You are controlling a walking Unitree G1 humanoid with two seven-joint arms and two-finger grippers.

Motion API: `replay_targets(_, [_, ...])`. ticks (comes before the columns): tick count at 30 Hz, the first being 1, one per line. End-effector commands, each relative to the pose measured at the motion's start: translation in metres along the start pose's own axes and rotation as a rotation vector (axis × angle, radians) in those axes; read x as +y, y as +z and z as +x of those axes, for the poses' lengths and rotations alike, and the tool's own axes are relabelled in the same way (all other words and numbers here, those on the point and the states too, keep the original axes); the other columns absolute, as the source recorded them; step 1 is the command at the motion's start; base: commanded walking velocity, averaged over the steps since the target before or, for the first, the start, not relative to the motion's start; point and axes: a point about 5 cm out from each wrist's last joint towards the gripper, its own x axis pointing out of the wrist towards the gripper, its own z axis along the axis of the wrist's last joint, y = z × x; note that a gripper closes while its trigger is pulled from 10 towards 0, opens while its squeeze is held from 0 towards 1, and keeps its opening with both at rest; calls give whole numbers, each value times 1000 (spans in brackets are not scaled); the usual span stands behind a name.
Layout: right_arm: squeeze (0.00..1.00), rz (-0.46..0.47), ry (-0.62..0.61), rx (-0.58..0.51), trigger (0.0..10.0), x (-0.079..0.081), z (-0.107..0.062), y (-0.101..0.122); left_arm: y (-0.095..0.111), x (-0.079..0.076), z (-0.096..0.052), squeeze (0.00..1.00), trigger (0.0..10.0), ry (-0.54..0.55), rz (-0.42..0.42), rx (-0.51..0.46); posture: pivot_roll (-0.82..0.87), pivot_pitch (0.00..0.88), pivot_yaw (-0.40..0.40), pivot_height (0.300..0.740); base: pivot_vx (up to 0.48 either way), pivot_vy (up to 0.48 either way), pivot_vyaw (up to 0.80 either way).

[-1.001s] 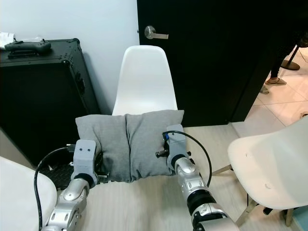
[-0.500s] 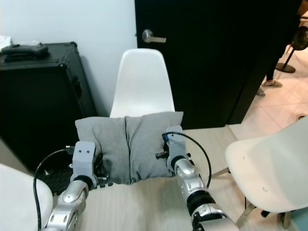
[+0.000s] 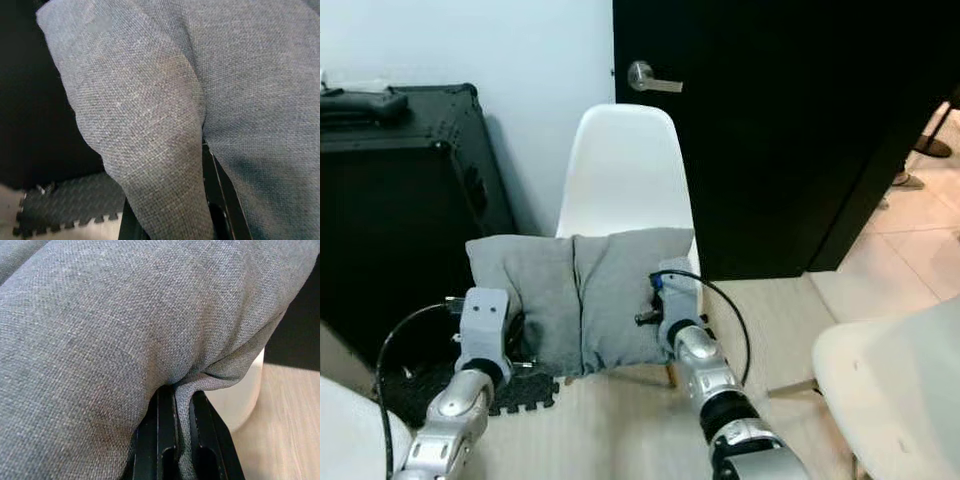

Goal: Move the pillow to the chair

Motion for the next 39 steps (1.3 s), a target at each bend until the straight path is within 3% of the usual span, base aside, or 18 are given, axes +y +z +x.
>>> replay_targets(1, [0,0,38,-33,10000,8,3,7,13,-14,3,0,10000,-63,9,-62,137,0,-40,732,480,0,0])
replay_targets(20, [0,-1,32,-32,10000,5,2,6,12,-15,2,0,10000,-70,15,-61,136,0,-44,732,480,0,0])
replay_targets(39, [0,-1,23,-24,10000,3,1,3,11,-17,3,0,10000,-59,46,-61,134,0,-46,732,0,0,0])
